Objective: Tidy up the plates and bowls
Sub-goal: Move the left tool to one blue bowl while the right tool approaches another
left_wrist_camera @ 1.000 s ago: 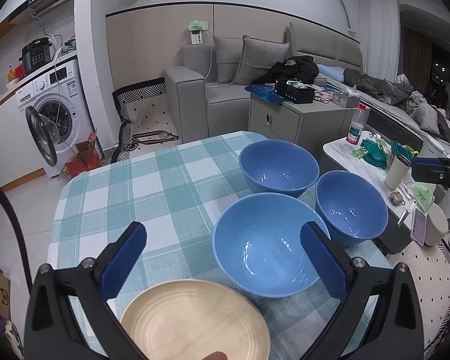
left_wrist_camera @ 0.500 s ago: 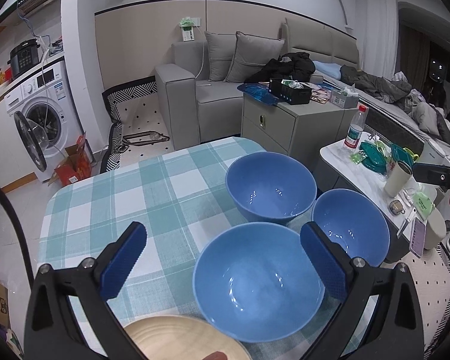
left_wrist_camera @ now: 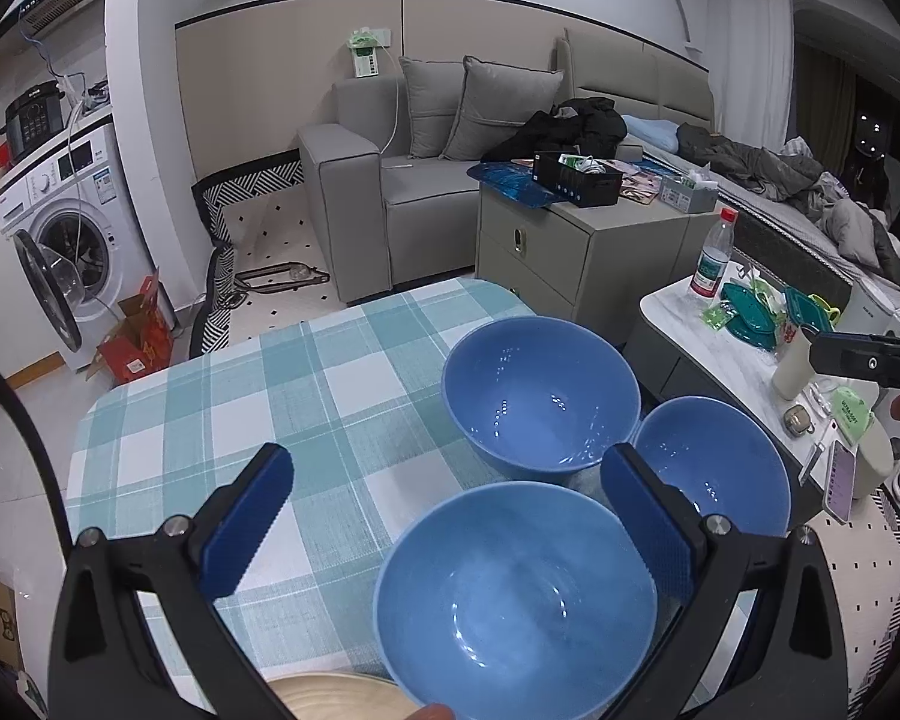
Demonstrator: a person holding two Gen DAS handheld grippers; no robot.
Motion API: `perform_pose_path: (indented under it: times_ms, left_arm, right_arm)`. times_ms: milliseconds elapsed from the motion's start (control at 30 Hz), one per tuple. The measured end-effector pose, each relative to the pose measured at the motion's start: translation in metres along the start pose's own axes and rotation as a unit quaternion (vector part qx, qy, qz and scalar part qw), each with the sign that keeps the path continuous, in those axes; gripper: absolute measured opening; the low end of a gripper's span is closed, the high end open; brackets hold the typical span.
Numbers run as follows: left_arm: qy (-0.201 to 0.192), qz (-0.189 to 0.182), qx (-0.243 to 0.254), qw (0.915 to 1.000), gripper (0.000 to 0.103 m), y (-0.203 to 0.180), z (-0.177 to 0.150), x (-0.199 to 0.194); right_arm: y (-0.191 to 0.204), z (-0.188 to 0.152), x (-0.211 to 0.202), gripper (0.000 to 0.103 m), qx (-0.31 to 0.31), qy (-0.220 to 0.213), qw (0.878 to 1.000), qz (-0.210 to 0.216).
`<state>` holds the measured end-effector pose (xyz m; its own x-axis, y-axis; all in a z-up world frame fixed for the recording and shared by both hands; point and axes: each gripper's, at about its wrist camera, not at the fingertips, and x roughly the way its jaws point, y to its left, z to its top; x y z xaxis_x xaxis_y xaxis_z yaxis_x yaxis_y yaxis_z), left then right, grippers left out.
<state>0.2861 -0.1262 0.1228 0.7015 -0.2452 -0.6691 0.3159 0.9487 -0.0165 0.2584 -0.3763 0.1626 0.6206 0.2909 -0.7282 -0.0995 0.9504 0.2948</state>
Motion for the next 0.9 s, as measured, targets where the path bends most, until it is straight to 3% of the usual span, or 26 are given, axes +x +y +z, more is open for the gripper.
perform_pose_path:
  times_ms: [900]
  left_arm:
    - [0.035,0.015,-0.024,0.999,0.103,0.02,0.013,0.061]
  right_arm:
    - [0.0,0.026,0.082,0.102,-0.005,0.06,0.998,-0.01]
